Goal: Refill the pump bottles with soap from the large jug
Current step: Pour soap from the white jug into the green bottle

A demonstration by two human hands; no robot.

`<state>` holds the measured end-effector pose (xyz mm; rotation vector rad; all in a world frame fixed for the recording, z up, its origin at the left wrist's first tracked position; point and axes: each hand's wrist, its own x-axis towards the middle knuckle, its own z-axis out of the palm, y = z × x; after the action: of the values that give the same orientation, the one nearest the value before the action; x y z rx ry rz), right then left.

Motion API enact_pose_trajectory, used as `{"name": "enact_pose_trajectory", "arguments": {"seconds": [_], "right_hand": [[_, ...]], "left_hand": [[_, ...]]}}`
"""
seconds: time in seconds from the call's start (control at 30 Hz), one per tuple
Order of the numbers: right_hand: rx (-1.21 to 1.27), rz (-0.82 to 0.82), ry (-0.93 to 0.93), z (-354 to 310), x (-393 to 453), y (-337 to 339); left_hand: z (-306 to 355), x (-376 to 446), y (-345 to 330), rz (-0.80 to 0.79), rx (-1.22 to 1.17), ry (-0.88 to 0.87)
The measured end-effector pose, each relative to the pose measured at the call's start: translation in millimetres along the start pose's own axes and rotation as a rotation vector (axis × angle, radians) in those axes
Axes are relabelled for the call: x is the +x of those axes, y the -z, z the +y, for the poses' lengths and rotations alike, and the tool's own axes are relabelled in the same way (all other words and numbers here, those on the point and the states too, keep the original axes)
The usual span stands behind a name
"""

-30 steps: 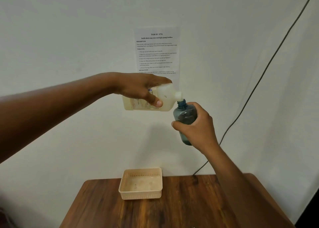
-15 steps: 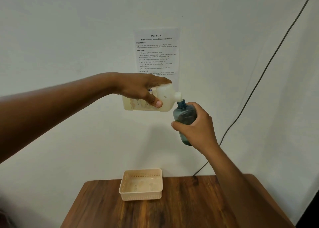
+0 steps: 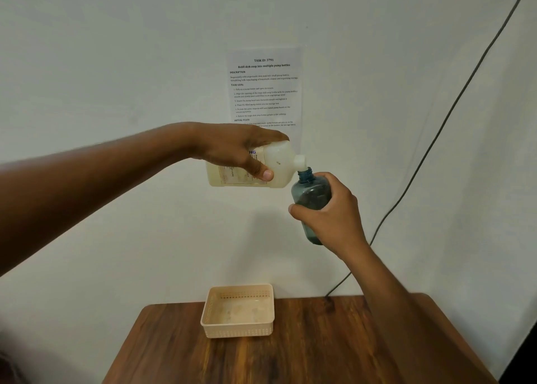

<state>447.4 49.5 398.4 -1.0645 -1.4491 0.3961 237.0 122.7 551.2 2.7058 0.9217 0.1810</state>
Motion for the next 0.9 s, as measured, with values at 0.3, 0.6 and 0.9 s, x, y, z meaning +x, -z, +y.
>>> {"name": "enact_pose_trajectory", "arguments": {"seconds": [0.3,0.6,0.9], "right_hand": [[-0.001,0.004,-0.009,2.7,1.5,-1.3],[-0.001,-0.004,0.003,3.0,1.6,-3.0],[-0.008,-0.005,-0.003,5.6,2.7,-4.4]], "left_hand": [[-1.6,1.4,-0.7,-0.005,0.003,-0.001],[-5.0,2.8,-1.2,-0.006,-0.004,0.018],[-8.0,4.1,-1.2,0.009,-0.015,0.015]]}}
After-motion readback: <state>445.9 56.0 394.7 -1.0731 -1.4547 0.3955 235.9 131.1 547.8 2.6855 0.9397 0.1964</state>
